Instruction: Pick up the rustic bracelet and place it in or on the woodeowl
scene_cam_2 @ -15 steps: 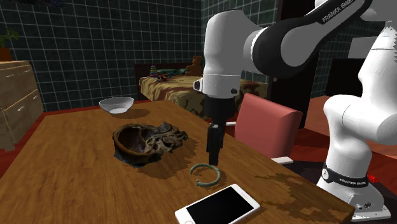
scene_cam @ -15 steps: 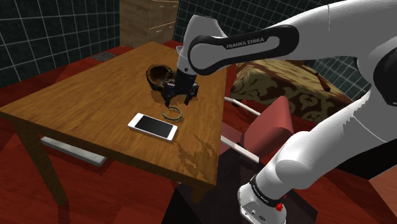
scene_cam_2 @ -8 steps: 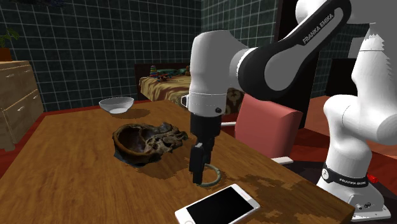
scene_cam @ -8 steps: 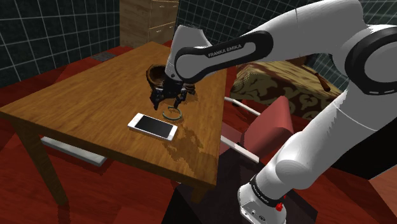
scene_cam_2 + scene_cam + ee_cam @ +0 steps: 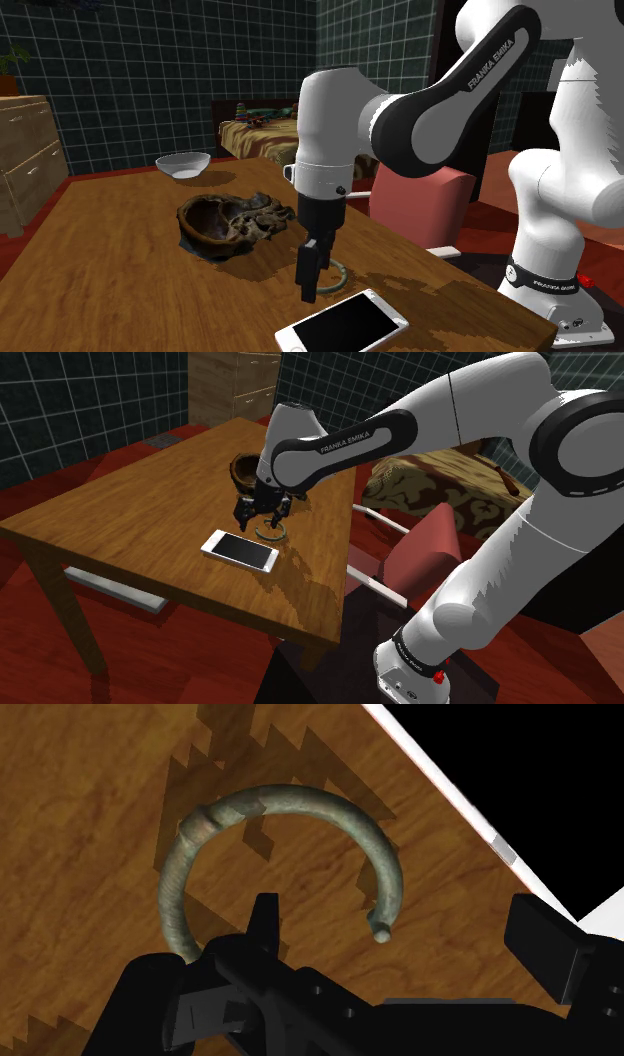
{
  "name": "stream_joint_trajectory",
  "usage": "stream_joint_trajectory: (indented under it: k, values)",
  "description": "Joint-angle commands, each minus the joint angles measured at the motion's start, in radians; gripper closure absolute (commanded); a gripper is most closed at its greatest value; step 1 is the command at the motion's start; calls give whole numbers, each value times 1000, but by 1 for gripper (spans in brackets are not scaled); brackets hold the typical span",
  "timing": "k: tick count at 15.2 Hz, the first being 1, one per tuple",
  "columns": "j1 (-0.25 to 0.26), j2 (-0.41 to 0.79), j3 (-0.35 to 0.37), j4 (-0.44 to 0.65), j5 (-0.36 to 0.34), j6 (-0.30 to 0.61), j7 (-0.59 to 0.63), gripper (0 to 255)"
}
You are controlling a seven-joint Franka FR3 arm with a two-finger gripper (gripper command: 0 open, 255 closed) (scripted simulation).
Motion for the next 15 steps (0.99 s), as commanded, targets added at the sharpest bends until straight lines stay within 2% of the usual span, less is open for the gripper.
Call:
stream_joint_trajectory:
  k: [1,3,4,13,15]
  values:
    - [0,0,0,0,0,1,0,0]
    - [0,0,0,0,0,1,0,0]
    - [0,0,0,0,0,1,0,255]
    - [0,0,0,0,0,1,0,255]
    - [0,-16,-1,11,4,-27,-3,255]
